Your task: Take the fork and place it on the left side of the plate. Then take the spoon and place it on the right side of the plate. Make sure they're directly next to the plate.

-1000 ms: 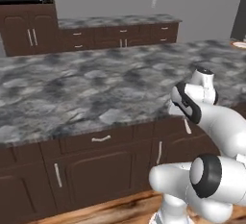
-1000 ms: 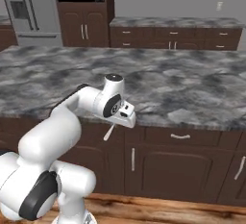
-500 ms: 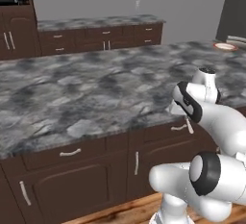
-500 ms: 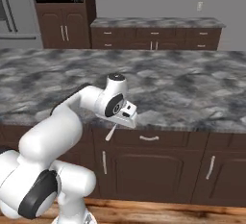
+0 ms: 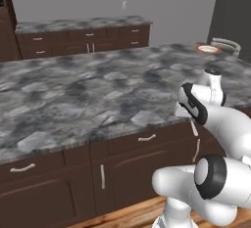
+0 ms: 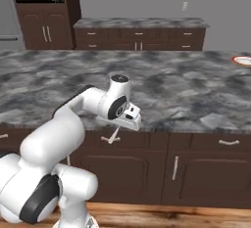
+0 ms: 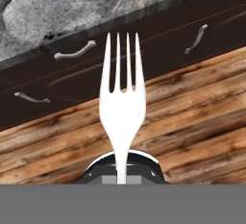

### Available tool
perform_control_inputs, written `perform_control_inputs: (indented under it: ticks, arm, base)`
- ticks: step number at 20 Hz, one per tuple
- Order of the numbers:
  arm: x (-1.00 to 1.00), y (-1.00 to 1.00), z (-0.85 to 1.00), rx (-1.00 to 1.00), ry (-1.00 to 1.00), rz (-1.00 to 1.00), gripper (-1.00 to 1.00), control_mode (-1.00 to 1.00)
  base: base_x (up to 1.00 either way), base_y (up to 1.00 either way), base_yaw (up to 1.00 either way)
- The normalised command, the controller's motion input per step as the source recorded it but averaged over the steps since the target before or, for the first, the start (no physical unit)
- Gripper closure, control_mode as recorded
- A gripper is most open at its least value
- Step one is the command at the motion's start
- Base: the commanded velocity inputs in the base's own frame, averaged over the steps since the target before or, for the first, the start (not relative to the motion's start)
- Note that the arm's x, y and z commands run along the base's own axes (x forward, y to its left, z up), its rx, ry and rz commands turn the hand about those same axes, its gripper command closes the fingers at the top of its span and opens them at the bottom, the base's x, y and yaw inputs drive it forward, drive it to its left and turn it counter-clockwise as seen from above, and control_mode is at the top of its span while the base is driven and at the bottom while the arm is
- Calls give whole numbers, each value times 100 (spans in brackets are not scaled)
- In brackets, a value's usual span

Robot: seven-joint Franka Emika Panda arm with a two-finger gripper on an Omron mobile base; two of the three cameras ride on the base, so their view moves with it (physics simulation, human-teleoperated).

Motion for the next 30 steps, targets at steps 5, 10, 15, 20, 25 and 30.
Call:
perform_control_inputs:
  ticks: [5, 10, 15, 20, 25, 30]
  arm:
    - [0, 0, 0, 0, 0, 0, 100, 100]
    - [0, 0, 0, 0, 0, 0, 100, 100]
    - [0, 0, 0, 0, 0, 0, 100, 100]
    - [0, 0, 0, 0, 0, 0, 100, 100]
    - [0, 0, 0, 0, 0, 0, 100, 100]
    - [0, 0, 0, 0, 0, 0, 100, 100]
  base:
    - [39, -70, -1]
    - [41, -62, -9]
    - [38, -48, -25]
    - [45, -40, -26]
    - [57, -42, -14]
    - [63, -47, -3]
